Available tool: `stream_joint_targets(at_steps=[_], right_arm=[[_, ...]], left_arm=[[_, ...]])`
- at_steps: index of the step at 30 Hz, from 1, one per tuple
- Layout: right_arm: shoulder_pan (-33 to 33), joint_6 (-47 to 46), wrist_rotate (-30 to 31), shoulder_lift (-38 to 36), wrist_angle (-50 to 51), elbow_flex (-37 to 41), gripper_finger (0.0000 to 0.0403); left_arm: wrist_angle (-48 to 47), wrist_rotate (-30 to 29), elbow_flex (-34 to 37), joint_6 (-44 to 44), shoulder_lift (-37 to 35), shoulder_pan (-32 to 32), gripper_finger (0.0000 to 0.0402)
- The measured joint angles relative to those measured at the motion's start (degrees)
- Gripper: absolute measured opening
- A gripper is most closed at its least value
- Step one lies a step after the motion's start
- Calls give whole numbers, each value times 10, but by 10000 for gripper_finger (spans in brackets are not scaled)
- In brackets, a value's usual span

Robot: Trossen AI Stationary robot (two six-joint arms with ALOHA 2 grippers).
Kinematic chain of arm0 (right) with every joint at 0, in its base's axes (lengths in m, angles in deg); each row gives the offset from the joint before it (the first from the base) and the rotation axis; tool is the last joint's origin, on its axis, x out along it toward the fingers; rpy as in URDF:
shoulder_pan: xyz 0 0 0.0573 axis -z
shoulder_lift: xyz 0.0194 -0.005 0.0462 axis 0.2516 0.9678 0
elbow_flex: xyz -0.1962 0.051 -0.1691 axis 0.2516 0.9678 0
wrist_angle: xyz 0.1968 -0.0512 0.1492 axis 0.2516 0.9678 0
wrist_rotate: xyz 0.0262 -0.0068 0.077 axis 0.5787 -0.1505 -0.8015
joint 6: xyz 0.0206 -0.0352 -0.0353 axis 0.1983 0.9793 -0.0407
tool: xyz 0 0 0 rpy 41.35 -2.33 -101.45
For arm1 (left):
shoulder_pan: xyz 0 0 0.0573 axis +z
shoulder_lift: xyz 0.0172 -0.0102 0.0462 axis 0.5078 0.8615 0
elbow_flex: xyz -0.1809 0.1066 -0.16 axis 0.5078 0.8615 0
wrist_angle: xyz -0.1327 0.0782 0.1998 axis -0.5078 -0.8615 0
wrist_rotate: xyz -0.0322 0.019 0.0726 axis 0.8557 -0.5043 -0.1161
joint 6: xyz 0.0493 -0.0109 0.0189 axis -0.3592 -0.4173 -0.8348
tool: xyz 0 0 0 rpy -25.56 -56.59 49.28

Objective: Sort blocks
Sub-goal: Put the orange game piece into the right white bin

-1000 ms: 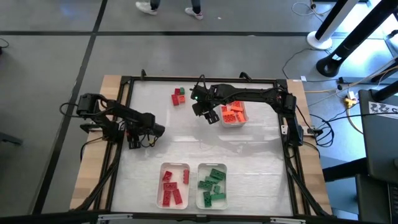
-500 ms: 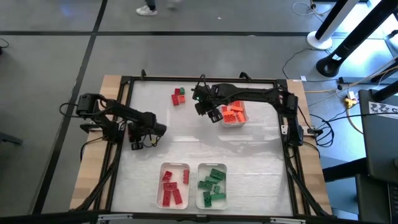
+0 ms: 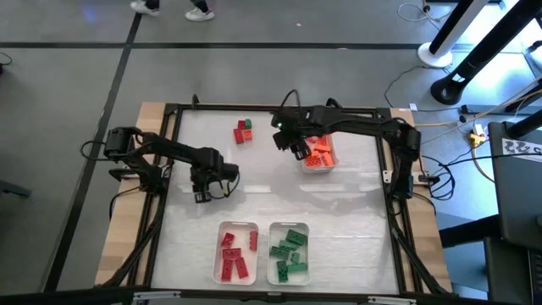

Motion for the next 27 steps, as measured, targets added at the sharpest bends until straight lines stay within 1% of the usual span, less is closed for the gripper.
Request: stream_joint_targets(at_steps=[4,9,12,15,17,19,23,27], right_arm=[[11,2,1,-33,22,0,275],[35,15,1,-74,59,0,275],[52,15,1,-94,82,0,275],[71,16,1,-111,107,0,275],[84,17,1,-122,125,0,275],[96,25,1,-133,140,0,275],[118,36,1,-149,174,0,275],[138,40,1,-160,201,0,275]], left_arm=[[-6,-15,-40,-2,0,0,118],[-19,-56,-94,-2,0,0,118],[-11,-81,-129,-15,0,0,118],[28,-109,-160,-23,0,1,118],[79,-120,-179,-32,0,5,118],[155,-125,-190,-38,0,12,118],[372,-125,-192,-61,1,26,118],[582,-124,-193,-91,25,37,118]])
